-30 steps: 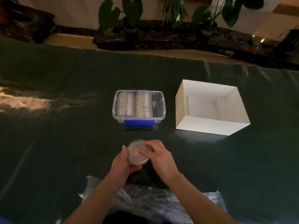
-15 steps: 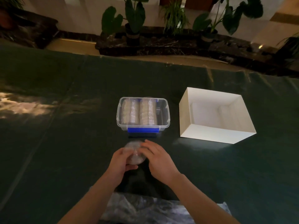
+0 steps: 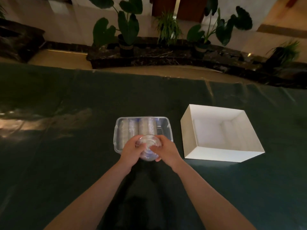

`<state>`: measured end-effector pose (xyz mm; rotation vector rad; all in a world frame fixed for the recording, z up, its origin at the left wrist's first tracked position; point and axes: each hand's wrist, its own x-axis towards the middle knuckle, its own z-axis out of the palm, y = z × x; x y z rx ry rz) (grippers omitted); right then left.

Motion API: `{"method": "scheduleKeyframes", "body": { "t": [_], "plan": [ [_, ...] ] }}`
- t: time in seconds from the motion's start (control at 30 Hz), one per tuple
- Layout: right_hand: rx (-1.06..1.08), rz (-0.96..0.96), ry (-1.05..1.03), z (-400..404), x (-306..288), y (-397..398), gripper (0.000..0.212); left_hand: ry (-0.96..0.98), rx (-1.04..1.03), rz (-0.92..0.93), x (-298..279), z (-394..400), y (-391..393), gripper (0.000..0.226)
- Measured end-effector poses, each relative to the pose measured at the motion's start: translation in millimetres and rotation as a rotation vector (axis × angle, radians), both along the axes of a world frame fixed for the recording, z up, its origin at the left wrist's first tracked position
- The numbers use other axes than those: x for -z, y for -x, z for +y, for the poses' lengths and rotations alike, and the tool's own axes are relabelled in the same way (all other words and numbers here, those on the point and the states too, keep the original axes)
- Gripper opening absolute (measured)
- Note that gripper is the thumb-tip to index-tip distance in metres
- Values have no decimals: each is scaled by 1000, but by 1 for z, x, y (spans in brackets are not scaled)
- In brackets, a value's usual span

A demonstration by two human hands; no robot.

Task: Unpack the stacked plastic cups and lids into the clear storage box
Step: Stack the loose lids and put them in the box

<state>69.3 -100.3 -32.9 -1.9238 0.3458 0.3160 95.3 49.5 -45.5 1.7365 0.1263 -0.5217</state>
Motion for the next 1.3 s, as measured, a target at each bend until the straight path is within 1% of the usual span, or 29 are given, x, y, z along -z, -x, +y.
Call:
{"method": "scheduleKeyframes", "body": {
  "t": [0.1,0.17,0.2,0.23,0.3,0.33,0.4,0.5,0.6,0.73,0.8,0.83,0.93,0.97,1.03,1.13,1.2,1.27,1.3],
  "plan": [
    [131,1,144,-23,12,-33,24,-240,74,-233,8,-10,-15,33],
    [262,-26,308,-42,18,-55,23,-428,163,-375,17,-13,-17,38],
    [295,-30,402,-48,21,-64,24,-513,236,-442,24,-13,-15,39],
    [287,-30,502,-52,25,-72,26,-583,316,-502,32,-15,-12,41],
    [194,-27,695,-51,36,-83,30,-693,455,-588,47,-17,-2,47],
    [151,-32,753,-48,44,-86,32,-743,508,-614,54,-19,2,50],
    [108,-44,797,-40,58,-89,38,-820,581,-646,67,-19,7,58],
    [106,-108,849,-34,64,-93,39,-876,634,-667,77,-17,8,66],
    [74,-132,862,-33,63,-97,39,-902,660,-678,81,-15,10,76],
    [45,-122,810,-26,72,-96,38,-908,672,-687,85,-12,9,83],
    [89,-67,716,-21,77,-96,35,-918,690,-684,85,-11,10,86],
    [97,-44,685,-20,80,-97,38,-919,692,-685,85,-11,10,87],
    [39,-37,678,-22,87,-97,49,-926,684,-700,84,-11,9,88],
    [15,-58,694,-23,88,-96,52,-935,688,-700,85,-11,9,89],
    [-37,-135,795,-26,88,-92,63,-945,698,-691,86,-12,9,90],
    [-98,-301,956,-30,82,-85,76,-945,706,-705,85,-10,9,88],
    [-71,-422,964,-35,74,-76,71,-962,735,-698,82,-10,10,84],
    [16,-542,894,-39,66,-61,58,-963,735,-684,80,-12,10,79],
    [54,-571,855,-40,63,-50,54,-962,732,-675,80,-13,11,77]
  ]
}}
